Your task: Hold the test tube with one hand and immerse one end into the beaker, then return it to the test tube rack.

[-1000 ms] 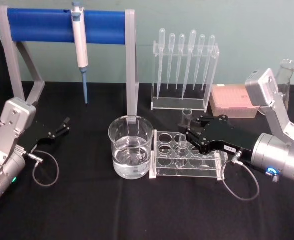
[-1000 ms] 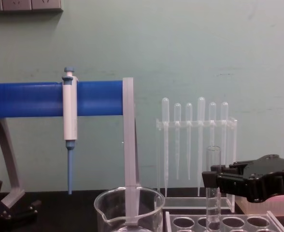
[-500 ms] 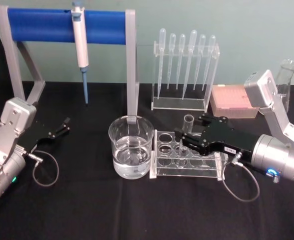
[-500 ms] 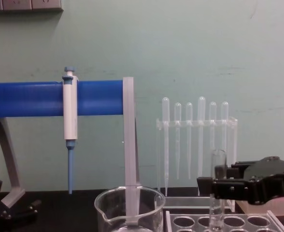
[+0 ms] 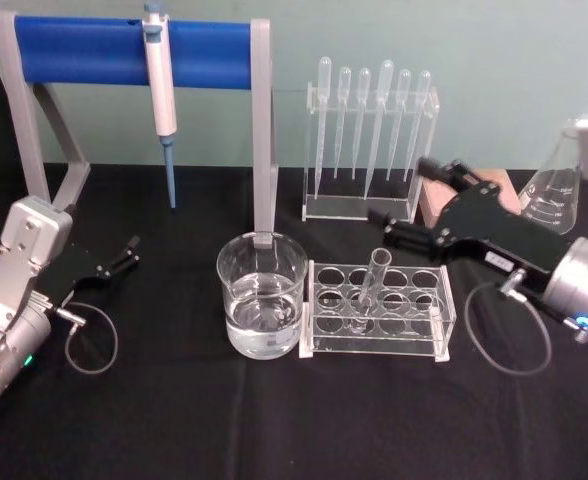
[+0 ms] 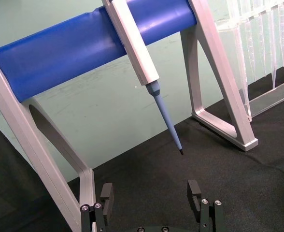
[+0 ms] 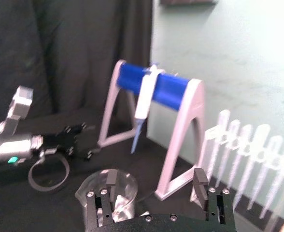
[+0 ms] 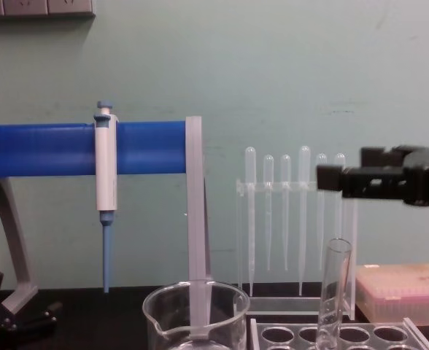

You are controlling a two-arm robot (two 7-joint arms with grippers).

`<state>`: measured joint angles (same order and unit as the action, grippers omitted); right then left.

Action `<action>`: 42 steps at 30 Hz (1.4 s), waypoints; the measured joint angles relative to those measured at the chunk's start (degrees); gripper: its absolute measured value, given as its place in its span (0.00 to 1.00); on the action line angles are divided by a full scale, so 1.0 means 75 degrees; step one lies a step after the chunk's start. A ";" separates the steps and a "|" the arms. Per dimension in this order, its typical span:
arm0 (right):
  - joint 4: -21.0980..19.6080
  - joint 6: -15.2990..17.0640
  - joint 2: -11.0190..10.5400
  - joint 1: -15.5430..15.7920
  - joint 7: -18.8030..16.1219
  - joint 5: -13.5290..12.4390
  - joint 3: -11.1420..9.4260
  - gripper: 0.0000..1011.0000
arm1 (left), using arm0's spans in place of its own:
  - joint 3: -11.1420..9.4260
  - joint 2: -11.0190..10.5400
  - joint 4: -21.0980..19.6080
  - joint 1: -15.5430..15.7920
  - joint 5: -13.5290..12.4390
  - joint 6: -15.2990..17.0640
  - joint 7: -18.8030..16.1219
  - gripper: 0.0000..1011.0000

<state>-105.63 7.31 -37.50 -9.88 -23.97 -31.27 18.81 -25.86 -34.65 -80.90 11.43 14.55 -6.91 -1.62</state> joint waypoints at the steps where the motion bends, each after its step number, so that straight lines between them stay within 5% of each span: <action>1: -0.0032 -0.0048 0.0016 0.0062 0.0068 -0.0009 -0.0063 0.98 | 0.0000 0.0000 0.0000 0.0001 0.0000 0.0000 -0.0001 0.99; 8: -0.0005 -0.0501 0.0379 0.0815 0.1303 0.0497 -0.0645 0.99 | 0.0000 0.0000 0.0000 0.0001 0.0000 0.0000 0.0000 0.99; 17: 0.1002 -0.1042 0.0953 0.1260 0.2492 0.1455 -0.0856 0.99 | 0.0000 0.0000 0.0000 0.0000 0.0000 0.0000 0.0000 0.99; 29: 0.1657 -0.1112 0.1242 0.1253 0.2411 0.1683 -0.0902 0.99 | 0.0000 0.0000 0.0000 0.0001 0.0000 0.0000 0.0000 0.99; 42: 0.1620 -0.1096 0.1230 0.1258 0.2422 0.1680 -0.0897 0.99 | 0.0000 0.0000 0.0000 0.0000 0.0000 0.0000 0.0000 0.99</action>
<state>-93.48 -0.91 -28.28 -0.44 -5.81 -18.67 12.08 -25.86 -34.65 -80.90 11.43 14.55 -6.91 -1.62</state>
